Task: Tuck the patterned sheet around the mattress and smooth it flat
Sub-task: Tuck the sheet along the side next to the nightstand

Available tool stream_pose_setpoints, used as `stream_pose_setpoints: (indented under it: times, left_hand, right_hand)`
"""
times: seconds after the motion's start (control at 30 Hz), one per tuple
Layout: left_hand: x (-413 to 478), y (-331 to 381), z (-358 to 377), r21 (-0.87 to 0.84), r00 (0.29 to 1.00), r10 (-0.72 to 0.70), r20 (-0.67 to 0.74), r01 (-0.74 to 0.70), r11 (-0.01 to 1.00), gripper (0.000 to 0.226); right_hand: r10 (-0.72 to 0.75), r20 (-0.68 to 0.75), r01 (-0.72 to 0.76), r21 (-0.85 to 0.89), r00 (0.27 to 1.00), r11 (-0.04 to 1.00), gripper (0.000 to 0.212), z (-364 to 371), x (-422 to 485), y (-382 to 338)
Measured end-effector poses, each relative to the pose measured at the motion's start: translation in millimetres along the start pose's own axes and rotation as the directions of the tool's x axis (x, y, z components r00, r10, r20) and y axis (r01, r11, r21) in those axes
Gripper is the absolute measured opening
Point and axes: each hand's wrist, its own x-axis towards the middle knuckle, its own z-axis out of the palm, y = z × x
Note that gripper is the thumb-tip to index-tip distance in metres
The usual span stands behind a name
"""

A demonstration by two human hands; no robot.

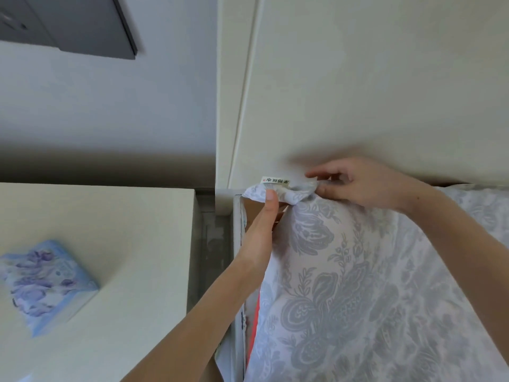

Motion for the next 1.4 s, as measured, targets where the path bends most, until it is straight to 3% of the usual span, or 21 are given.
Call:
stream_pose_setpoints:
  times: [0.1, 0.17, 0.23, 0.3, 0.37, 0.47, 0.57, 0.67, 0.77, 0.83, 0.93, 1.03, 1.13, 1.2, 1.23, 1.3, 1.33, 1.4]
  left_hand:
    - [-2, -1, 0, 0.015, 1.000, 0.005, -0.004, -0.005, 1.000, 0.087]
    - [-2, -1, 0, 0.027, 1.000, 0.002, 0.006, -0.003, 1.000, 0.081]
    - [-3, 1, -1, 0.053, 0.999, 0.004, 0.034, -0.006, 0.999, 0.069]
    - [-5, 3, -1, 0.067, 0.998, -0.008, 0.058, 0.004, 0.998, 0.059]
    - [-6, 4, 0, 0.053, 0.997, -0.020, 0.076, 0.016, 0.998, 0.051]
    - [-6, 6, -1, 0.033, 0.996, -0.017, 0.093, 0.014, 0.999, 0.051]
    - [-5, 4, -2, 0.011, 0.994, -0.011, 0.104, 0.009, 1.000, 0.056]
    - [-4, 4, -3, 0.001, 0.994, -0.003, 0.106, 0.003, 1.000, 0.058]
    - [-3, 5, -4, 0.007, 0.994, -0.004, 0.107, 0.004, 1.000, 0.059]
    - [-2, 5, -6, 0.003, 0.994, -0.008, 0.105, 0.007, 1.000, 0.060]
    - [-1, 5, -8, -0.015, 0.995, -0.018, 0.099, 0.019, 1.000, 0.053]
    - [0, 2, -11, -0.035, 0.995, -0.022, 0.099, 0.026, 0.999, 0.055]
    - [2, -3, -12, -0.052, 0.996, -0.009, 0.088, 0.014, 0.999, 0.061]
    - [3, -4, -13, -0.057, 0.997, 0.005, 0.082, 0.000, 0.998, 0.062]
    - [4, -5, -14, -0.060, 0.997, 0.008, 0.079, -0.003, 0.998, 0.061]
    - [4, -6, -14, -0.065, 0.997, 0.010, 0.077, -0.005, 0.998, 0.059]
    - [4, -6, -14, -0.074, 0.997, 0.006, 0.075, -0.001, 0.997, 0.057]
    - [4, -5, -13, -0.115, 0.997, -0.001, 0.081, 0.010, 0.993, 0.053]
  right_hand:
    - [-0.028, 0.043, 0.033, -0.115, 0.999, 0.993, 0.013, -15, -1, -15]
    - [-0.127, -0.154, 0.084, -0.258, 0.980, 0.963, 0.019, -23, -5, -22]
    - [-0.293, -0.396, 0.107, -0.429, 0.870, 0.897, 0.010, -24, -13, -26]
    - [-0.372, -0.486, 0.078, -0.522, 0.791, 0.849, 0.006, -16, -24, -29]
    - [-0.265, -0.461, 0.022, -0.468, 0.847, 0.883, 0.013, -9, -27, -26]
    - [0.003, -0.243, -0.051, -0.193, 0.970, 0.980, 0.027, -20, -24, -23]
    - [0.078, -0.126, -0.067, 0.082, 0.989, 0.994, 0.036, -31, -25, -28]
    - [-0.006, -0.326, -0.034, -0.119, 0.945, 0.992, 0.038, -35, -29, -37]
    - [-0.094, -0.472, -0.107, -0.383, 0.877, 0.918, 0.021, -39, -35, -52]
    - [-0.102, -0.458, -0.108, -0.410, 0.883, 0.906, 0.020, -40, -34, -55]
    - [-0.082, -0.416, -0.051, -0.297, 0.906, 0.954, 0.017, -46, -34, -58]
    - [-0.140, -0.566, 0.036, -0.192, 0.813, 0.981, 0.011, -39, -25, -55]
    - [-0.284, -0.691, -0.073, -0.438, 0.665, 0.896, 0.016, 3, -5, -51]
    - [-0.334, -0.712, -0.096, -0.489, 0.618, 0.867, 0.020, 30, 6, -47]
    - [-0.303, -0.719, -0.075, -0.442, 0.626, 0.894, 0.020, 37, 11, -45]
    - [-0.146, -0.693, -0.023, -0.229, 0.706, 0.973, 0.016, 41, 17, -40]
    - [-0.081, -0.635, -0.012, -0.140, 0.768, 0.990, 0.014, 42, 18, -37]
    - [-0.026, -0.478, -0.039, -0.125, 0.878, 0.991, 0.017, 42, 20, -33]
